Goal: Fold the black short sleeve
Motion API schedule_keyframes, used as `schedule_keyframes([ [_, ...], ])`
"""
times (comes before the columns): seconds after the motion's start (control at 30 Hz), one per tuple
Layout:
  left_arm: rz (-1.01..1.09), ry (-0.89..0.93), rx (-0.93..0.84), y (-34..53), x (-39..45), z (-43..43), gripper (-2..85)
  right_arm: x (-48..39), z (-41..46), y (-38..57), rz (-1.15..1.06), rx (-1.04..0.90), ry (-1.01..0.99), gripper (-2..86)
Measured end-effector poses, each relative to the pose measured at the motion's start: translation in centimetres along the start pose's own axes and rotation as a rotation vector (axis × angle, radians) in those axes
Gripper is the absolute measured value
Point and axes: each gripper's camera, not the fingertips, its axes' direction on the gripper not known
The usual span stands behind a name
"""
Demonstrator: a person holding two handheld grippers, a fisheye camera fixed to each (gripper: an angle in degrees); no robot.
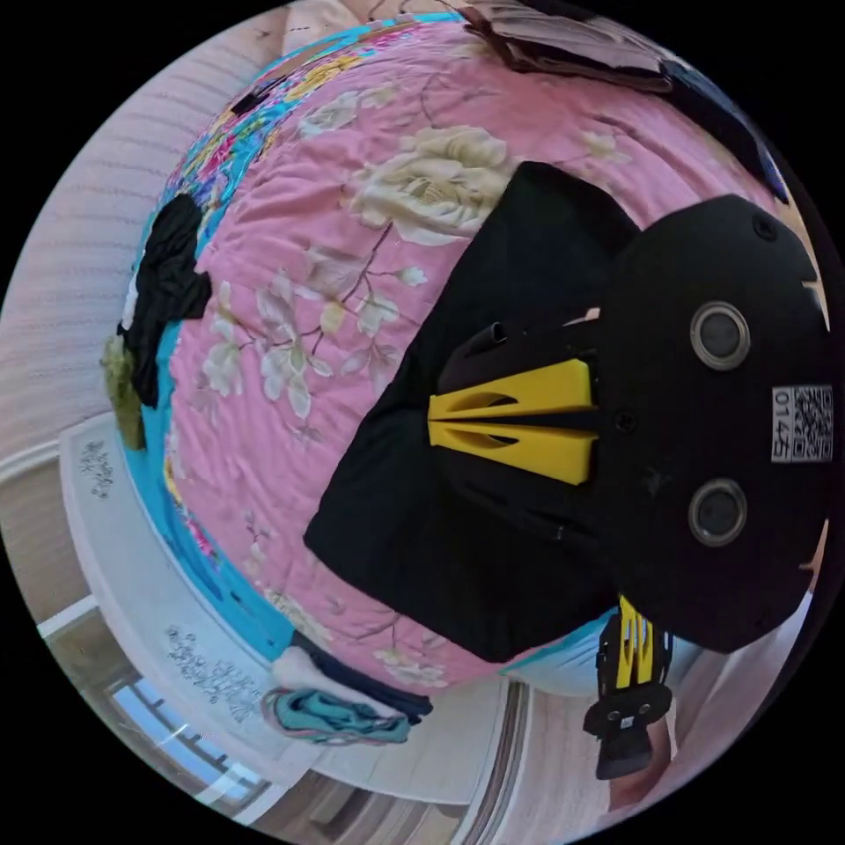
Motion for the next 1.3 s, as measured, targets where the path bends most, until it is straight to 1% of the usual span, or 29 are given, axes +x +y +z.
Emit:
schedule_keyframes([
  [0.03,0.008,-0.005,0.008,-0.2,0.4,-0.1,0.4,1.3,-2.3,3.6,0.044,0.061,-0.022,-0.5],
  [0.07,0.026,-0.004,0.016,-0.5,1.3,-0.2,3.2,2.6,-4.4,7.6,0.089,0.102,-0.008,-0.4],
  [0.1,0.043,0.0,0.012,-0.8,2.3,0.0,5.8,3.2,-5.3,9.7,0.108,0.117,0.007,-0.2],
  [0.13,0.055,0.002,0.007,-1.2,3.2,0.3,8.3,4.5,-6.6,13.8,0.152,0.126,0.047,0.2],
  [0.17,0.063,0.007,0.005,-1.3,3.7,0.5,8.8,5.8,-7.5,17.8,0.209,0.112,0.085,0.7],
  [0.2,0.078,0.013,0.001,-1.7,4.6,0.9,9.8,6.5,-7.8,19.7,0.244,0.103,0.095,1.0],
  [0.23,0.087,0.017,-0.005,-1.9,5.1,1.1,10.0,7.8,-8.2,23.2,0.323,0.086,0.085,2.4],
  [0.27,0.102,0.024,-0.016,-2.4,6.0,1.6,10.4,9.0,-8.4,26.0,0.394,0.075,0.032,3.9],
  [0.37,0.146,0.007,-0.034,-3.8,8.6,3.1,11.9,10.9,-8.1,30.7,0.435,0.081,-0.097,6.7],
  [0.5,0.231,0.033,-0.105,-5.7,12.3,5.8,12.9,12.9,-6.2,32.9,0.448,0.067,-0.162,6.5],
  [0.57,0.279,0.049,-0.146,-6.3,13.9,6.9,13.2,14.9,-5.3,34.0,0.499,0.054,-0.266,2.2],
  [0.6,0.318,0.048,-0.17,-6.7,14.9,7.7,13.3,15.4,-5.4,34.4,0.509,0.068,-0.301,1.8],
  [0.67,0.357,0.027,-0.195,-7.3,16.0,8.6,13.4,16.6,-6.5,35.9,0.521,0.189,-0.427,1.0],
  [0.7,0.365,0.013,-0.209,-7.7,16.4,9.1,12.8,16.8,-6.8,36.2,0.517,0.211,-0.448,1.0],
  [0.77,0.32,-0.022,-0.22,-8.4,16.5,9.6,9.9,17.3,-7.6,37.0,0.466,0.241,-0.514,0.9],
  [0.8,0.278,-0.024,-0.224,-8.8,16.3,9.6,6.6,17.3,-7.7,37.1,0.45,0.244,-0.529,0.9],
  [0.87,0.245,-0.018,-0.227,-9.2,16.2,9.3,2.6,17.7,-8.2,37.9,0.404,0.251,-0.528,1.2],
  [0.93,0.257,-0.039,-0.203,-9.2,16.4,8.6,1.1,18.5,-8.7,38.8,0.405,0.272,-0.487,1.7],
  [0.97,0.256,-0.04,-0.2,-9.2,16.5,8.5,0.9,19.6,-9.0,39.5,0.441,0.295,-0.452,2.2],
  [1.1,0.238,0.0,-0.19,-8.8,16.5,7.5,-0.2,23.0,-8.6,39.9,0.469,0.323,-0.323,5.9],
  [1.13,0.245,0.011,-0.191,-8.6,16.6,7.3,-0.3,24.3,-7.9,39.5,0.492,0.314,-0.324,7.3],
  [1.2,0.267,0.025,-0.202,-8.2,16.8,7.1,-0.4,26.1,-6.4,38.7,0.51,0.309,-0.397,8.8],
  [1.3,0.292,0.053,-0.213,-7.6,16.9,6.4,-0.5,28.7,-3.8,38.0,0.601,0.368,-0.523,9.7],
])
